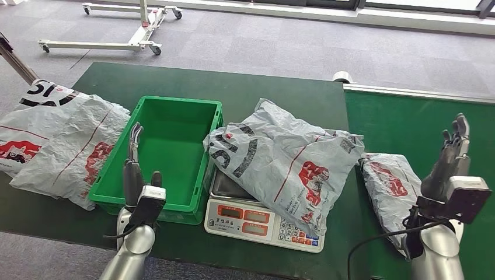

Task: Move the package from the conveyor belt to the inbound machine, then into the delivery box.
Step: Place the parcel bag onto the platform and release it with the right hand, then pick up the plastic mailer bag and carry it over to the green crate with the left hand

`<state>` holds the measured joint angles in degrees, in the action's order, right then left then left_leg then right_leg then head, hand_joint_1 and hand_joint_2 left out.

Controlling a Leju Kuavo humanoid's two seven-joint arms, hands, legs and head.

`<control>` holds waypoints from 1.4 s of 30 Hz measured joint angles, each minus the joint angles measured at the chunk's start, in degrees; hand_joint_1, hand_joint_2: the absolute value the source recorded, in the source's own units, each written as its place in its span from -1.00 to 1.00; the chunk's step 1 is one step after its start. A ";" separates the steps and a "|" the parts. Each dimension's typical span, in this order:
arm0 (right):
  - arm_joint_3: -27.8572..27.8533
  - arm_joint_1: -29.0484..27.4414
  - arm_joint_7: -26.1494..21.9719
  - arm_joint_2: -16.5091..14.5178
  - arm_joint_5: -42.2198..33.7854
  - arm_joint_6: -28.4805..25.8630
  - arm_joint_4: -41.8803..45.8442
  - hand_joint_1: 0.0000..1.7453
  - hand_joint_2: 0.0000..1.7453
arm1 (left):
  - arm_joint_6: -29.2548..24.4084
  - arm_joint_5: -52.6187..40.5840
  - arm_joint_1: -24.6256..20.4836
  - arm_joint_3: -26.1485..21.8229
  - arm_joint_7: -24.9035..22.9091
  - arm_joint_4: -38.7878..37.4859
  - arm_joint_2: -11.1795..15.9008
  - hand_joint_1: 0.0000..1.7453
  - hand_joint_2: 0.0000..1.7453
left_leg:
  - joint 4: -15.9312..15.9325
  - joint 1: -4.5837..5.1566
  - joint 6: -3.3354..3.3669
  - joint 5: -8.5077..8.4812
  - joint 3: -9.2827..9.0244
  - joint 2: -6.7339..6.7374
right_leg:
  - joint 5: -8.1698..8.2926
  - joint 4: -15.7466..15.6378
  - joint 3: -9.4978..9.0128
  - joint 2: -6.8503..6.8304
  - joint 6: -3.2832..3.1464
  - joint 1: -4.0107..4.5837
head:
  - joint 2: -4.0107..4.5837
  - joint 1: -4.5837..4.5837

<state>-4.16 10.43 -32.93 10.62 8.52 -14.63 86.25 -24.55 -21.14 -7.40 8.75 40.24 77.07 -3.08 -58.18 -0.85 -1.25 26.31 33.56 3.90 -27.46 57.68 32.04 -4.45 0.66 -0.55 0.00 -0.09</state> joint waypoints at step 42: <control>-1.04 -2.29 0.55 -12.27 1.63 5.01 -15.16 -1.00 -1.00 | 1.23 -36.43 -36.89 9.57 -12.70 -51.66 -3.40 -1.00 -1.00 | 0.01 0.00 0.06 -0.44 0.27 -0.04 | 0.35 0.04 0.27 -0.04 0.01 0.04 | 0.00 -0.01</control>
<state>-5.20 8.14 -32.38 -1.64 10.15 -9.62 71.09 -23.31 -57.57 -44.29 18.32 27.54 25.41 -6.48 -58.17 -0.85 -1.19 25.87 33.84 3.85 -27.12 57.73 32.31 -4.49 0.67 -0.51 0.00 -0.09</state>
